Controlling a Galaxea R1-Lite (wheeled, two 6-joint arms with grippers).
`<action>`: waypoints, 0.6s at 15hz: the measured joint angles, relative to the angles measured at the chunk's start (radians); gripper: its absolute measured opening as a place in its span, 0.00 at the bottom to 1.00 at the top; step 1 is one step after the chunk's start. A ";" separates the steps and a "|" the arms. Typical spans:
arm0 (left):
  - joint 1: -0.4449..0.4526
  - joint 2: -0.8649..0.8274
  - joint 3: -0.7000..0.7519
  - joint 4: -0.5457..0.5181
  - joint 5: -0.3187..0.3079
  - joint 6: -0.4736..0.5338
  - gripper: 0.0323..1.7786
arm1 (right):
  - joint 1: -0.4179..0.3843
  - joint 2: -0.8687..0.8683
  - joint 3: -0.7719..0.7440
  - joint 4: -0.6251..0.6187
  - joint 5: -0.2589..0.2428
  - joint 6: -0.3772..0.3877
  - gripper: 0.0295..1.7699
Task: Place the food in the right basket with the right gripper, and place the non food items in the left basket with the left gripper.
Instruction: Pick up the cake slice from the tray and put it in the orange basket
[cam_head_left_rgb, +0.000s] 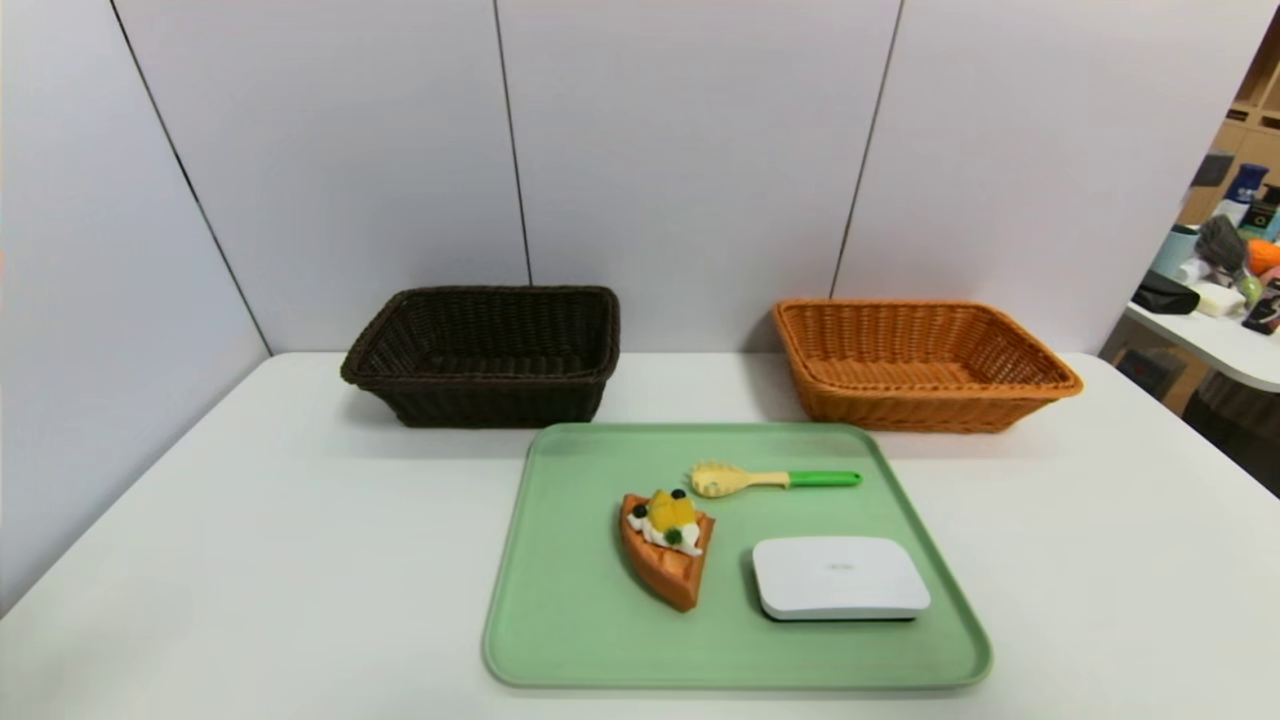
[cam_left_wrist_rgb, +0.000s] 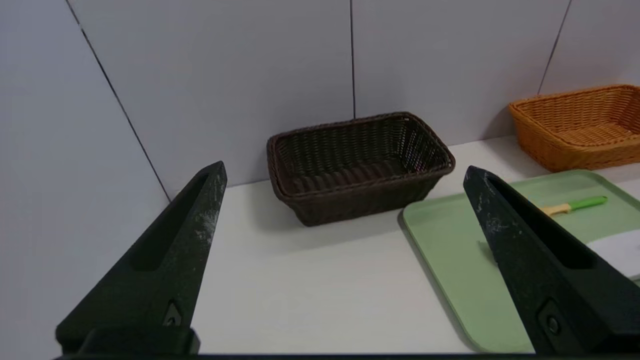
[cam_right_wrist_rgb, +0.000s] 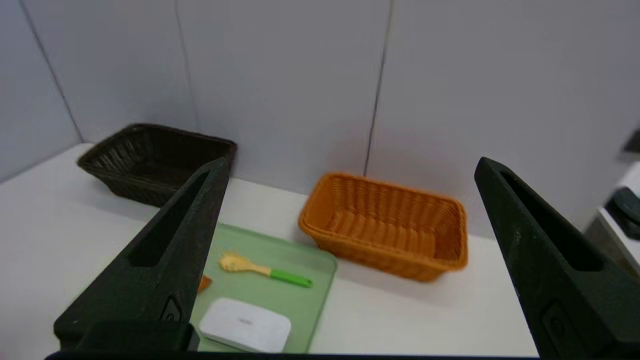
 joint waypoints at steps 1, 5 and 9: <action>-0.008 0.070 -0.039 -0.009 0.000 0.006 0.95 | 0.063 0.076 -0.080 0.007 0.013 0.000 0.96; -0.114 0.286 -0.097 -0.018 0.035 0.010 0.95 | 0.406 0.283 -0.169 0.052 -0.049 0.001 0.96; -0.249 0.384 -0.105 -0.019 0.169 -0.009 0.95 | 0.655 0.458 -0.050 0.062 -0.232 0.003 0.96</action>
